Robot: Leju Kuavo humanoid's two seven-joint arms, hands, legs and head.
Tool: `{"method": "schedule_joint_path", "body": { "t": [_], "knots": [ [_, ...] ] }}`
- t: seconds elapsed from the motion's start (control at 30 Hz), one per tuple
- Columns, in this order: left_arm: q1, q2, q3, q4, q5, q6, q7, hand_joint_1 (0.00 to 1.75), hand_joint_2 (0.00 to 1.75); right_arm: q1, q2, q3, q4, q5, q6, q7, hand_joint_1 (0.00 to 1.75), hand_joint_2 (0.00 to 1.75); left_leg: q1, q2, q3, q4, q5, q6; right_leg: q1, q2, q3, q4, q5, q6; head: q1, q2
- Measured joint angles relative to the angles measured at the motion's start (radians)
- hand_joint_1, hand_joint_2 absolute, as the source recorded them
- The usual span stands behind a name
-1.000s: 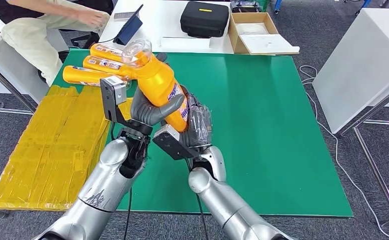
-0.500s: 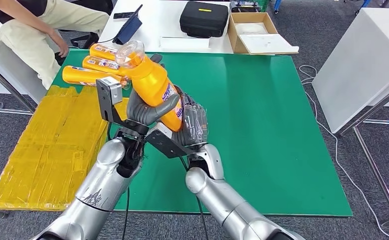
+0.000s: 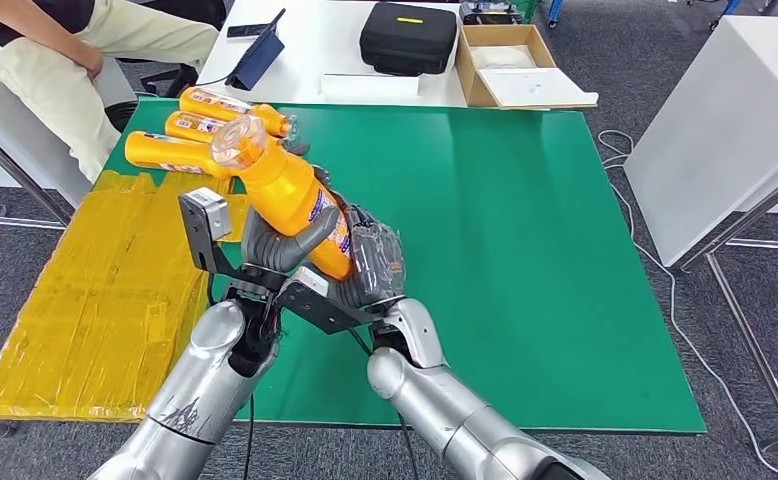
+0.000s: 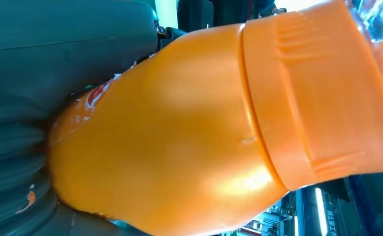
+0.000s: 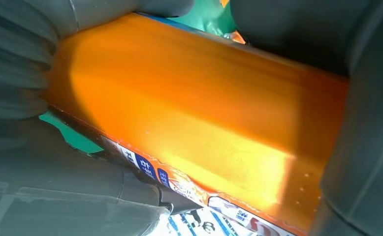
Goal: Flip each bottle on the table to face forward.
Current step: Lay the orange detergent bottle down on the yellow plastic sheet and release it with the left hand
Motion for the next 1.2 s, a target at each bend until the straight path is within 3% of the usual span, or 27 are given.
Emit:
{"method": "schedule_joint_path", "body": {
  "t": [0.33, 1.1, 1.13, 1.2],
  "knots": [
    [0.002, 0.0, 0.011, 0.03, -0.006, -0.004, -0.039, 1.75, 1.75, -0.01, 0.0, 0.0, 0.046, -0.04, -0.007, -0.053, 1.75, 1.75, 0.0, 0.0, 0.0, 0.0, 0.0, 0.0, 0.0, 0.0, 0.0, 0.0, 0.0, 0.0, 0.0, 0.0],
    [0.003, -0.002, 0.025, 0.041, -0.027, 0.007, -0.044, 1.75, 1.75, -0.011, 0.002, -0.01, 0.063, -0.052, -0.014, -0.076, 1.75, 1.75, 0.0, 0.0, 0.0, 0.0, 0.0, 0.0, 0.0, 0.0, 0.0, 0.0, 0.0, 0.0, 0.0, 0.0],
    [0.003, -0.003, 0.025, 0.041, -0.028, 0.008, -0.044, 1.75, 1.75, -0.011, 0.002, -0.01, 0.063, -0.055, -0.014, -0.077, 1.39, 1.75, 0.0, 0.0, 0.0, 0.0, 0.0, 0.0, 0.0, 0.0, 0.0, 0.0, 0.0, 0.0, 0.0, 0.0],
    [0.002, -0.006, 0.027, 0.041, -0.035, 0.018, -0.042, 1.75, 1.75, -0.011, 0.002, -0.011, 0.063, -0.061, -0.017, -0.077, 0.52, 1.75, 0.0, 0.0, 0.0, 0.0, 0.0, 0.0, 0.0, 0.0, 0.0, 0.0, 0.0, 0.0, 0.0, 0.0]
  ]
}}
